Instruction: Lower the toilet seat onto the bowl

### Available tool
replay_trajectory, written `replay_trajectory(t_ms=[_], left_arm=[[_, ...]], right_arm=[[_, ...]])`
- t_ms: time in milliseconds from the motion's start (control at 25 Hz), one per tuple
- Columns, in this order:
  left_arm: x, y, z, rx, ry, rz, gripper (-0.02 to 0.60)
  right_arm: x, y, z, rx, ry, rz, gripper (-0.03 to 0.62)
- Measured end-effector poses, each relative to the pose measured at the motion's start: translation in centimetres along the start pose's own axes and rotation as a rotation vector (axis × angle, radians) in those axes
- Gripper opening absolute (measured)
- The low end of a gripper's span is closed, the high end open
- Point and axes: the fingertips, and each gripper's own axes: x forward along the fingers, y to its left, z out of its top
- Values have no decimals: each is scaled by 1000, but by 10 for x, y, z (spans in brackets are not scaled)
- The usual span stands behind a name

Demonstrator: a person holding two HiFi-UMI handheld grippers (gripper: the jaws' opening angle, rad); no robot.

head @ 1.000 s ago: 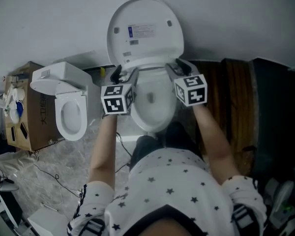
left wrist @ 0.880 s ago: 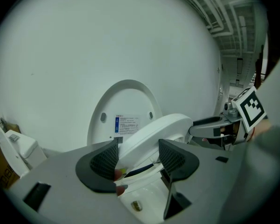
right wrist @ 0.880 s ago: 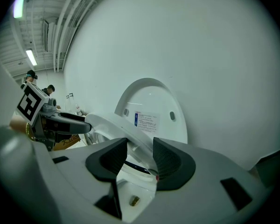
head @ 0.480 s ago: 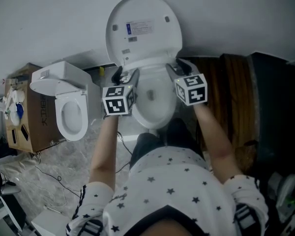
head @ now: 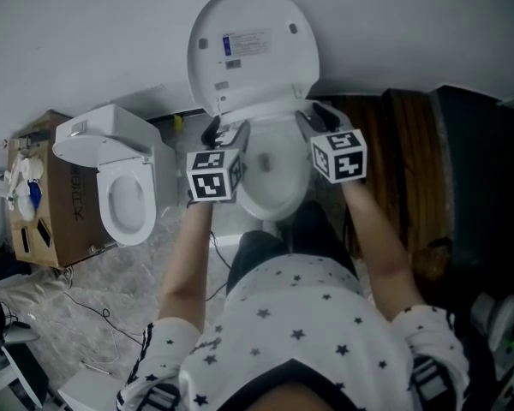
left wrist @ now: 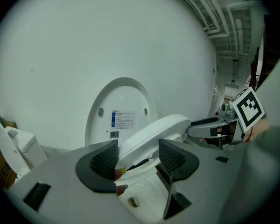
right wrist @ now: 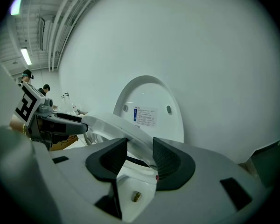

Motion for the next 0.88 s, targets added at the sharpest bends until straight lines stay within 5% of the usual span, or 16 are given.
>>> replay_trajectory(t_ms=[880], left_arm=[[-15,-13,-25,5,0,-46,262]], right_arm=[[-17,8,-30,73,35,-58,176]])
